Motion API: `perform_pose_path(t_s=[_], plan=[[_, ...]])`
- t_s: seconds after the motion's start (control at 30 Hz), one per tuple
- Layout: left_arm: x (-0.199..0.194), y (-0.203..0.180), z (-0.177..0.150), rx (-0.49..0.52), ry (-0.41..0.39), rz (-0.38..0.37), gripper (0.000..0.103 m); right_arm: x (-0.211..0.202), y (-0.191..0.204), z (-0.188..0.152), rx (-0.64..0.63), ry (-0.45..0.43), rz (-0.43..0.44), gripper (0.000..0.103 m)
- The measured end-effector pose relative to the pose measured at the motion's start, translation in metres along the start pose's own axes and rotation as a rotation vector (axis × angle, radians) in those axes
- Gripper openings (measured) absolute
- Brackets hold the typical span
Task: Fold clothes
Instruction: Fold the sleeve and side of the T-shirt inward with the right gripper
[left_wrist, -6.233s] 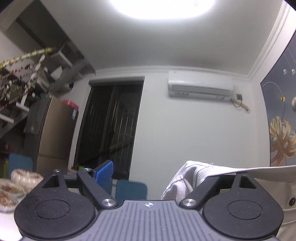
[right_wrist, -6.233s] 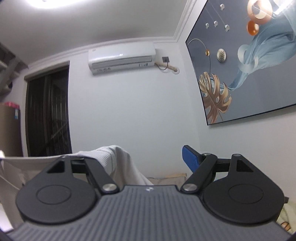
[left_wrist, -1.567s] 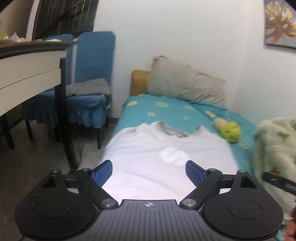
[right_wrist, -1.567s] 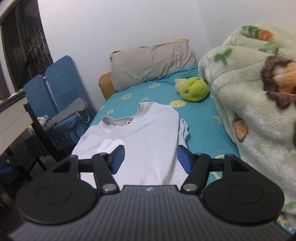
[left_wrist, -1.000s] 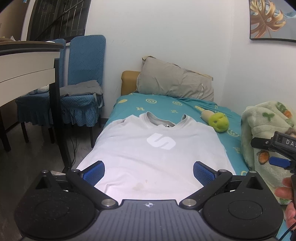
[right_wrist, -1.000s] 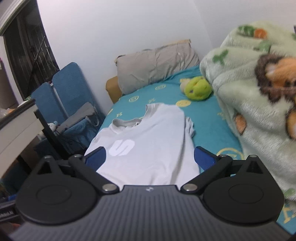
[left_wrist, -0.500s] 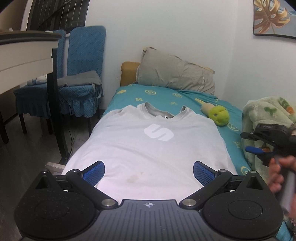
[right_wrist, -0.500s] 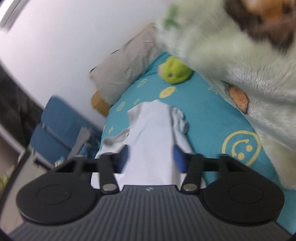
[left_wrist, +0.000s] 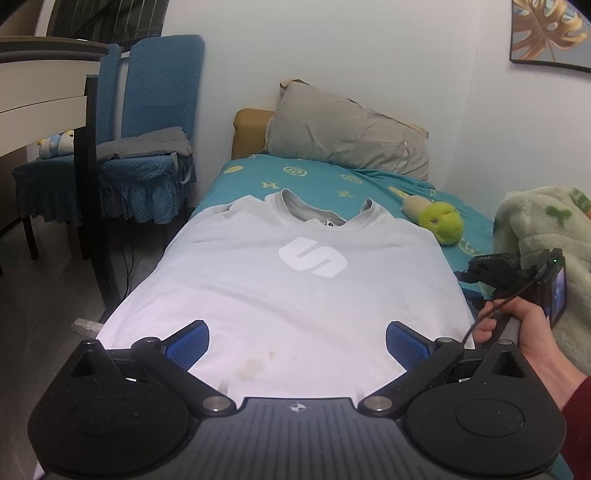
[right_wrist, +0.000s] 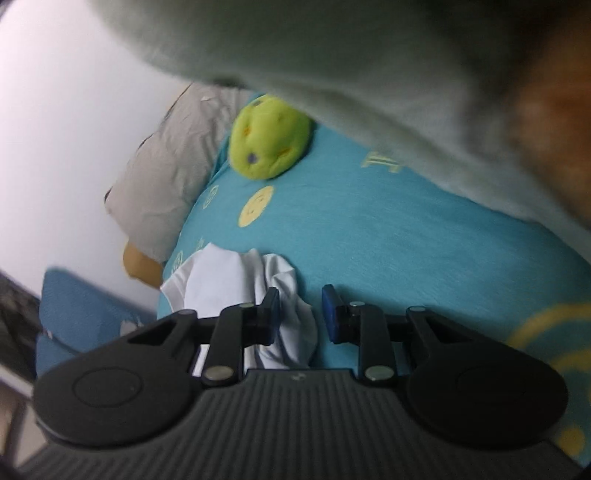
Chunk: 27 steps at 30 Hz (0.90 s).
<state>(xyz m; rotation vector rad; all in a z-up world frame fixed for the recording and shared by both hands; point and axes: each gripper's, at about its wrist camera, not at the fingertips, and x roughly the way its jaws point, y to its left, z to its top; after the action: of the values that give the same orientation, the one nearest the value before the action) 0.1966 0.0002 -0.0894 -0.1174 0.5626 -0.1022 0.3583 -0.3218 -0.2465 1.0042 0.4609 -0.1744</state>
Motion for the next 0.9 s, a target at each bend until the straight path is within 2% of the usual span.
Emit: perform_pose_path(t_s=[0.13,0.2,0.23,0.4,0.43,0.53,0.57,0.63,0.73,0.83,0.9], plan=[[0.007,0.004,0.001,-0.046,0.0,-0.029,0.103,0.009,0.012,-0.001,-0.083,0.066,0.041,0.027],[0.008,0.004,0.0,-0.049,0.004,-0.028,0.103,0.008,0.018,-0.002,-0.119,0.079,0.032,0.007],[0.008,0.003,0.0,-0.047,0.007,-0.026,0.103,0.006,0.021,-0.002,-0.136,0.076,0.011,0.007],[0.003,0.004,0.0,-0.031,-0.008,-0.008,0.103,-0.025,0.048,0.006,-0.305,-0.1,-0.13,0.006],[0.001,0.004,0.0,-0.024,-0.015,-0.003,0.103,-0.033,0.059,0.006,-0.378,-0.155,-0.166,0.006],[-0.005,0.003,0.002,0.0,-0.04,0.01,0.103,-0.053,0.103,-0.009,-0.702,-0.337,-0.236,0.006],[-0.006,0.004,0.003,0.003,-0.045,0.011,0.103,-0.057,0.118,-0.021,-0.815,-0.379,-0.222,0.006],[-0.007,0.005,0.004,0.004,-0.05,0.013,0.103,-0.059,0.145,-0.051,-1.002,-0.399,-0.157,0.006],[-0.007,0.007,0.004,0.009,-0.049,0.032,0.103,-0.05,0.166,-0.105,-1.187,-0.271,-0.026,0.006],[-0.007,0.011,0.004,0.012,-0.044,0.051,0.103,-0.034,0.167,-0.143,-1.253,-0.089,0.034,0.008],[-0.007,0.015,0.005,0.011,-0.046,0.061,0.103,-0.026,0.164,-0.148,-1.232,0.033,0.056,0.023]])
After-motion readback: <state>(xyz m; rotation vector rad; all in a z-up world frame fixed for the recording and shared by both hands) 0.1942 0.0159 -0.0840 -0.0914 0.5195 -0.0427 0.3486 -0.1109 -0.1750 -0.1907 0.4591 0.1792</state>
